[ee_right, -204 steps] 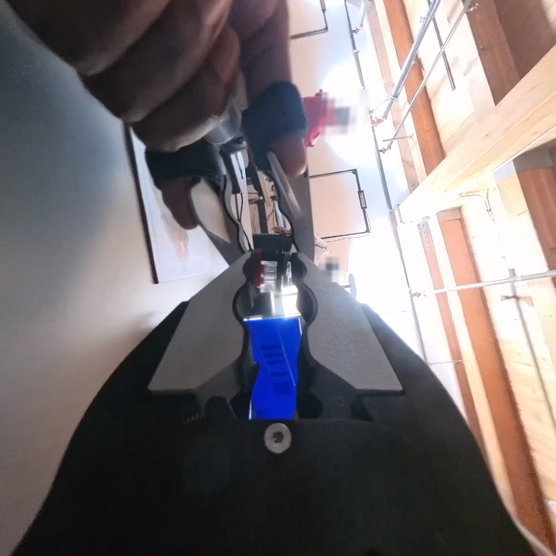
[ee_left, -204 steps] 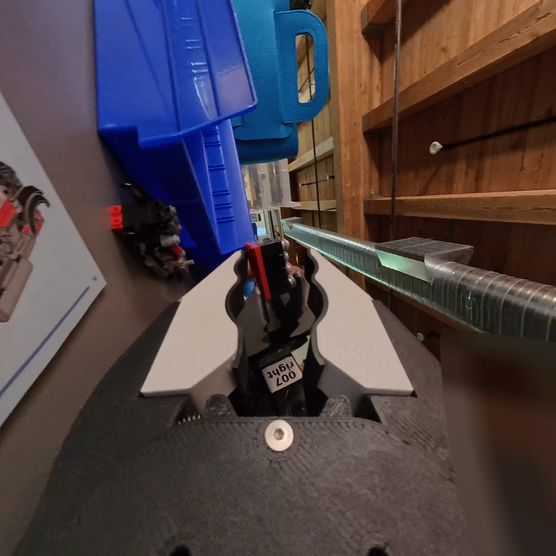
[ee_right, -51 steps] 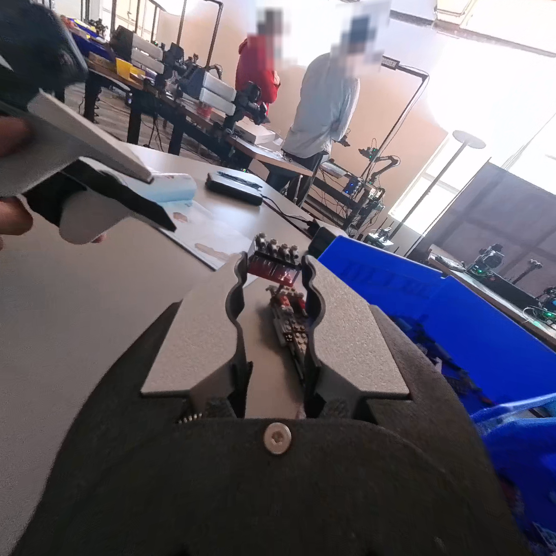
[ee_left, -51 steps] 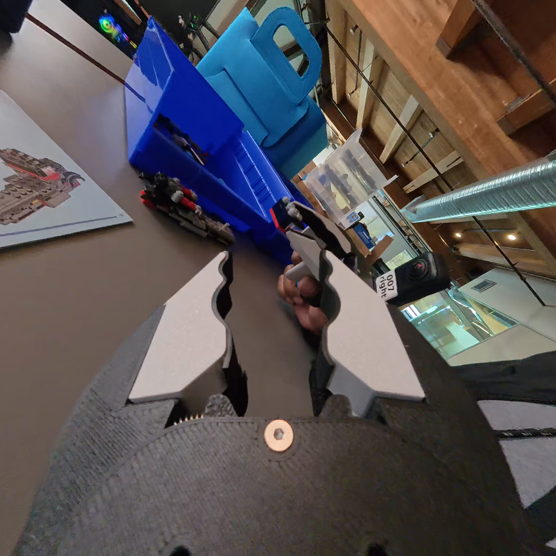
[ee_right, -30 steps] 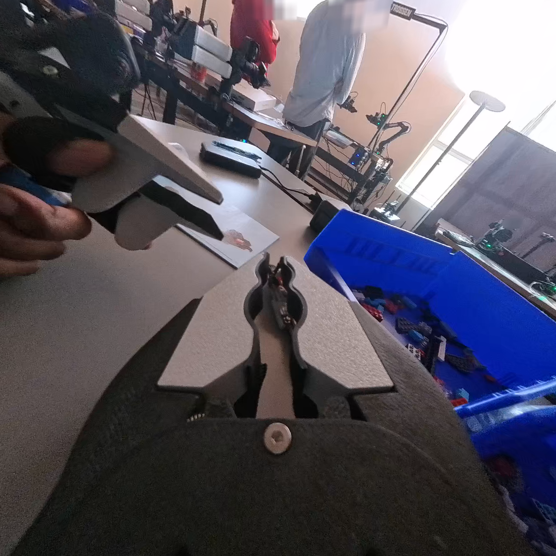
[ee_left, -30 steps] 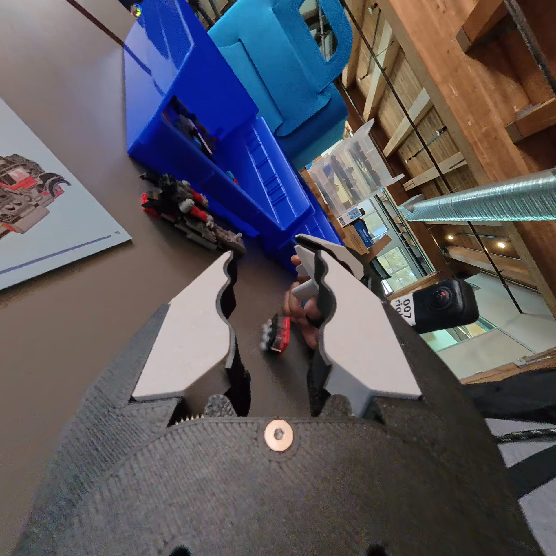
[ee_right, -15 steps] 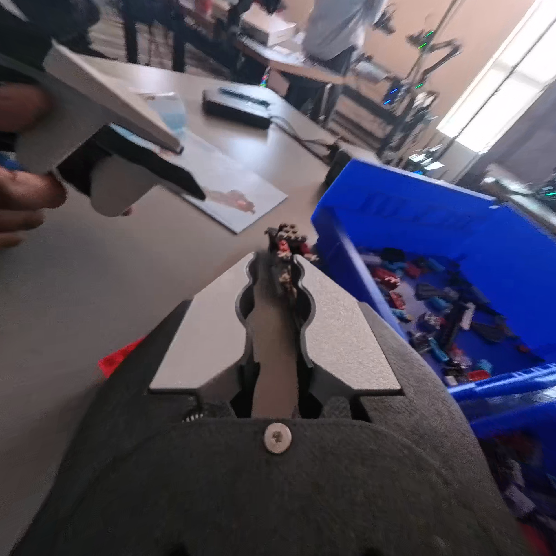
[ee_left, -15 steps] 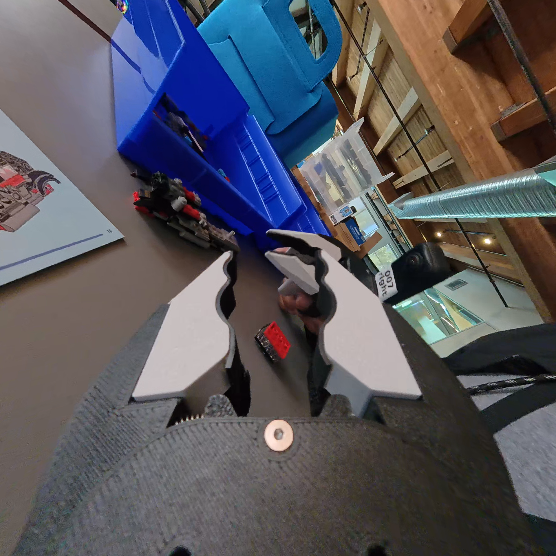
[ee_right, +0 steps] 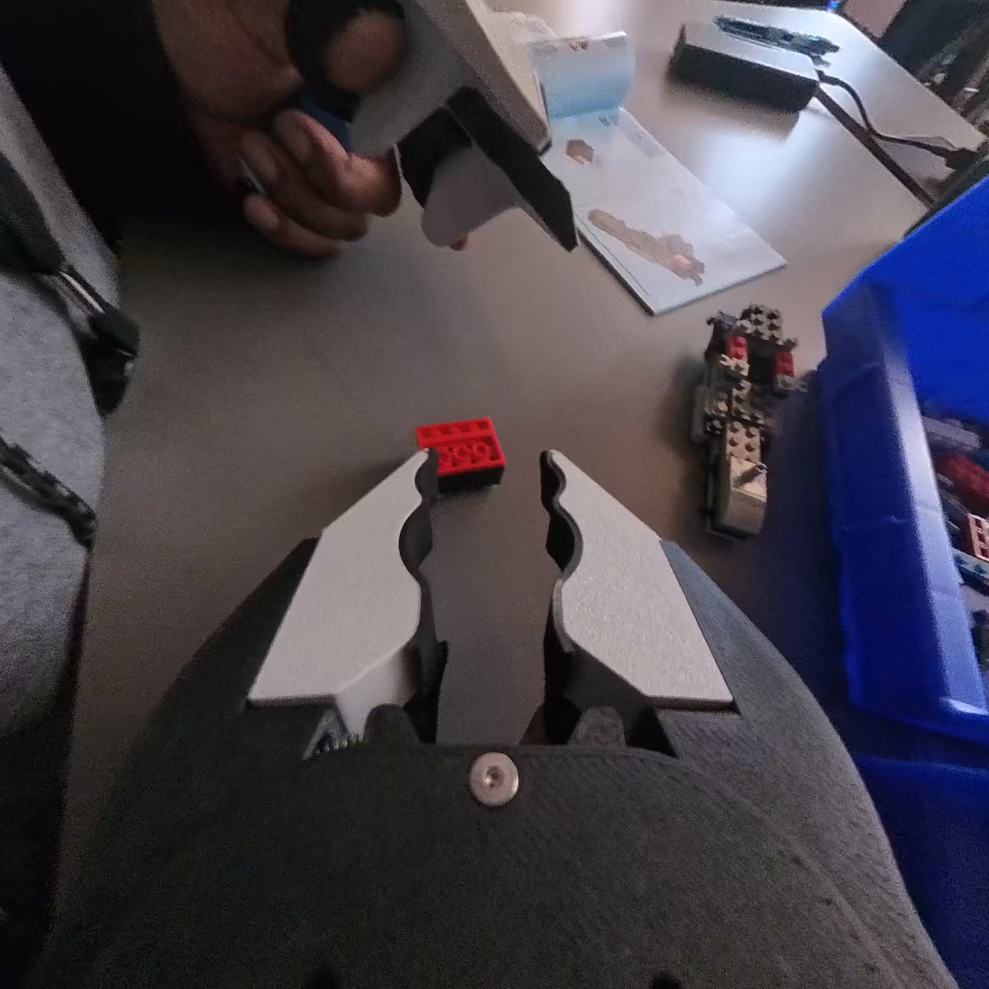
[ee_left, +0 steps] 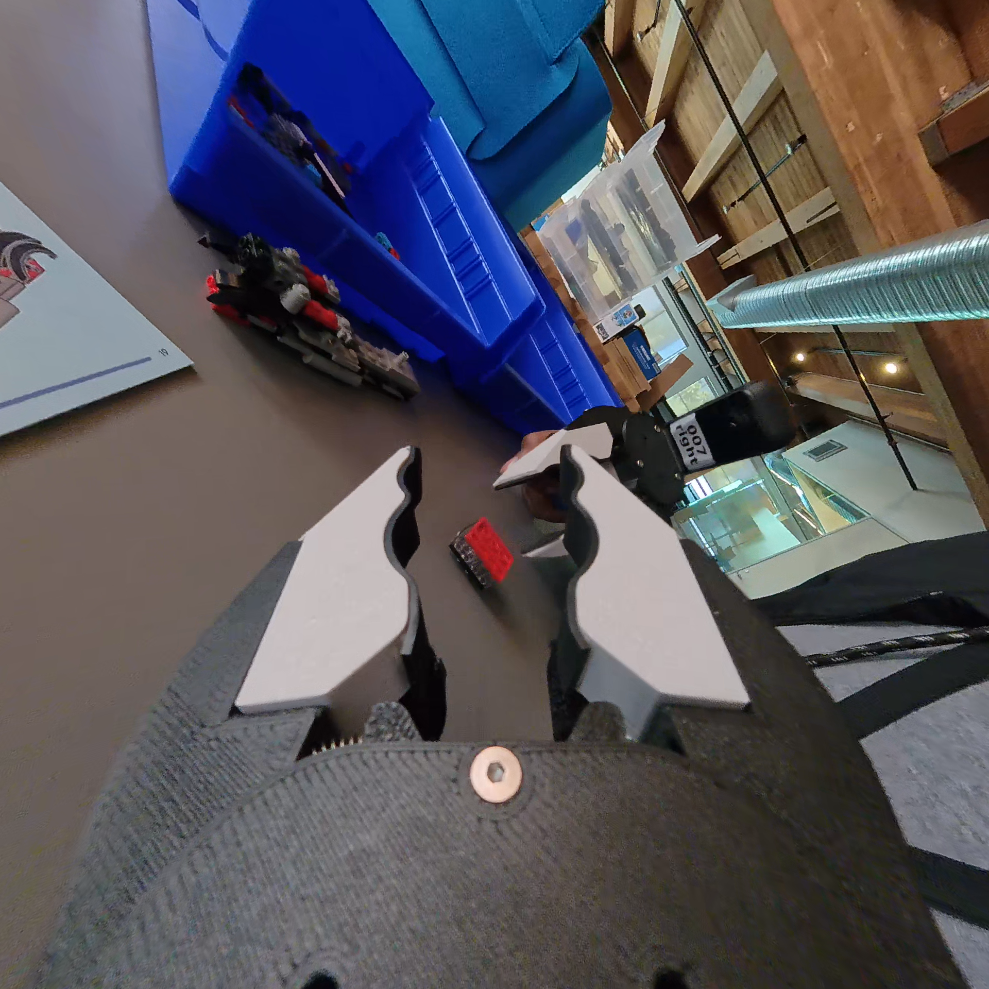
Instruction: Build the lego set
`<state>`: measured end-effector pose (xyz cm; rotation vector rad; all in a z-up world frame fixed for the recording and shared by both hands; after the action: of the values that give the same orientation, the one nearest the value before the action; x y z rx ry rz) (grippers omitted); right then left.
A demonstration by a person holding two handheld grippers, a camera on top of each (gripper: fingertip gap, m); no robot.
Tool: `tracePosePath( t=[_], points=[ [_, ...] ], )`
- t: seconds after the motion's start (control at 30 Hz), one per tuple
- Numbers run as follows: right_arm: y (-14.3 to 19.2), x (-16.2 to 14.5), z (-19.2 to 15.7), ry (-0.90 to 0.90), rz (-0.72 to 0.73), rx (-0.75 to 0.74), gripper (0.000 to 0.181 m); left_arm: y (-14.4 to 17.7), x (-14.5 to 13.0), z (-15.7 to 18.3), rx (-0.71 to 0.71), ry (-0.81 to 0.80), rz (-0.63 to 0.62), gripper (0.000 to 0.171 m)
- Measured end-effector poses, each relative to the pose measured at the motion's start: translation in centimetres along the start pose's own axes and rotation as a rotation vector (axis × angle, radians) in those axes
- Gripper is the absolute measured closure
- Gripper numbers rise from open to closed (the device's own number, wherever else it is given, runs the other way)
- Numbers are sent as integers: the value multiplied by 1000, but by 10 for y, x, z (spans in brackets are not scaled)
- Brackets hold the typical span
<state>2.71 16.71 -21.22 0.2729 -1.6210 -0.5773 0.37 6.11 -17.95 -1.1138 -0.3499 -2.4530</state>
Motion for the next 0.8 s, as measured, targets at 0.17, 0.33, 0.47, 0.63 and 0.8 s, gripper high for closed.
tracePosePath(
  t=[0.17, 0.33, 0.47, 0.63, 0.8],
  points=[
    [-15, -9, -6, 33, -110, 21, 128, -1, -8, 6, -32, 18, -38, 119],
    [-25, -5, -4, 95, -114, 2, 144, 0, -14, 12, -83, 83, -67, 119],
    [-26, 11, 2, 37, -36, -10, 144, 5, -13, 16, -110, 66, -62, 119],
    [-27, 41, 12, -27, 103, -56, 145, 18, -5, 12, -95, 17, -32, 118],
    [-34, 63, 26, -298, 188, -37, 145, 32, 7, 5, -51, -98, -3, 117]
  ],
)
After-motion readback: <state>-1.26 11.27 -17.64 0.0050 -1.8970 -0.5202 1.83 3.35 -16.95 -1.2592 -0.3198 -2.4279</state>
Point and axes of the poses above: each gripper's, where its closed fingertips meet, y back along the fingers, x out of its top, z = x × y across the jaws, the point moved 2 cm from there along y, back along the fingers, and after that the axes turned 12 degrees about -y, right-handed, at the moved point
